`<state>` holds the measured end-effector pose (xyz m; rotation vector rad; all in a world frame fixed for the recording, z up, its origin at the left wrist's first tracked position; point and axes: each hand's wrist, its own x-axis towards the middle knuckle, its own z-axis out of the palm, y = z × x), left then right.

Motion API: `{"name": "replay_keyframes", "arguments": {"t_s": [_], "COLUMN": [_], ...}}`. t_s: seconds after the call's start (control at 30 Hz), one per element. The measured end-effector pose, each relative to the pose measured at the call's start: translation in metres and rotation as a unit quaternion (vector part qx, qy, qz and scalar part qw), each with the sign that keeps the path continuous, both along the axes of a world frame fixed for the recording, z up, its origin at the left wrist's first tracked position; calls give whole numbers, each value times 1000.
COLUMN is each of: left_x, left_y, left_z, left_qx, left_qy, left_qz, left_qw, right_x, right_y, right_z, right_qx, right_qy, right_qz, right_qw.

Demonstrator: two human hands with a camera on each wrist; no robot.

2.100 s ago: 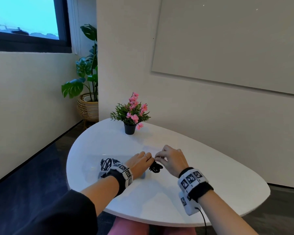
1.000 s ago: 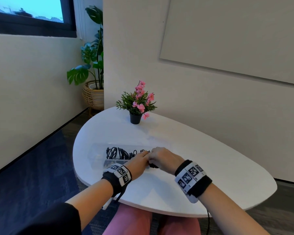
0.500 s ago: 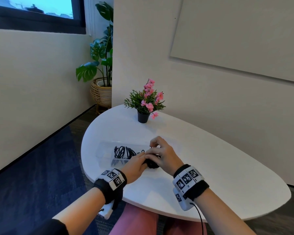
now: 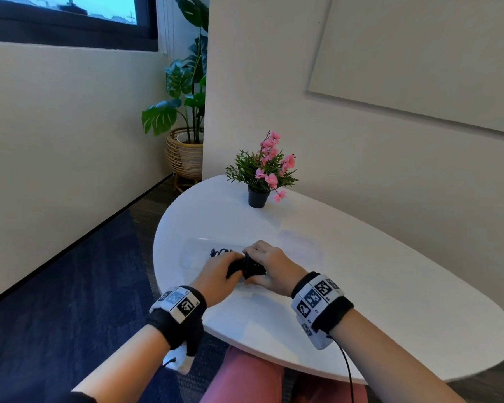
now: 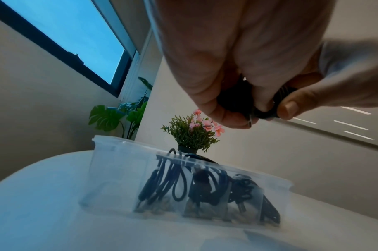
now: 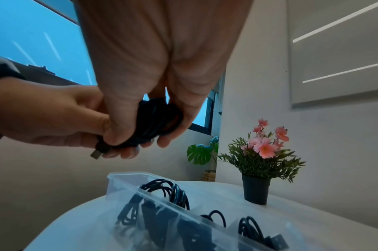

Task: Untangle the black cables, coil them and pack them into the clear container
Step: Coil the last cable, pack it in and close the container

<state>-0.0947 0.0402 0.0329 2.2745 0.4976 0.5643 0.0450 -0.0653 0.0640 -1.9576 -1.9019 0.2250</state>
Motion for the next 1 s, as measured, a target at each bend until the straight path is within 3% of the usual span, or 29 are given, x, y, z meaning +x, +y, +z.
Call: {"name": "replay_keyframes", "arguments": {"t_s": [0.2, 0.37, 0.47, 0.53, 0.6, 0.7, 0.77, 0.87, 1.0], "left_x": [6, 7, 1, -4, -7, -9, -7, -6, -4], "left_y": [10, 20, 34, 49, 65, 79, 76, 60, 27], "left_z": [2, 6, 8, 3, -8, -31, -42, -45, -52], "left_qx": [-156, -34, -63, -79, -26, -26, -66, -72, -82], "left_qy": [-10, 56, 75, 37, 28, 92, 139, 147, 183], "left_qz": [9, -18, -41, 34, 148, 245, 258, 270, 209], "left_qw": [988, 998, 994, 996, 988, 965, 954, 949, 957], "right_x": [5, -1, 8, 22, 34, 39, 37, 37, 41], "right_y": [-18, -30, -41, -55, -72, -90, -99, -108, -119], "right_z": [-22, -38, -40, -42, -47, -56, -62, -66, -60], "right_qx": [39, 52, 40, 28, 14, -16, -30, -32, -6], "right_qy": [65, 105, 97, 92, 95, 101, 107, 111, 120], "right_qz": [-66, -114, -157, -211, -257, -294, -307, -325, -357], "right_qw": [995, 987, 982, 973, 962, 950, 945, 939, 926]}}
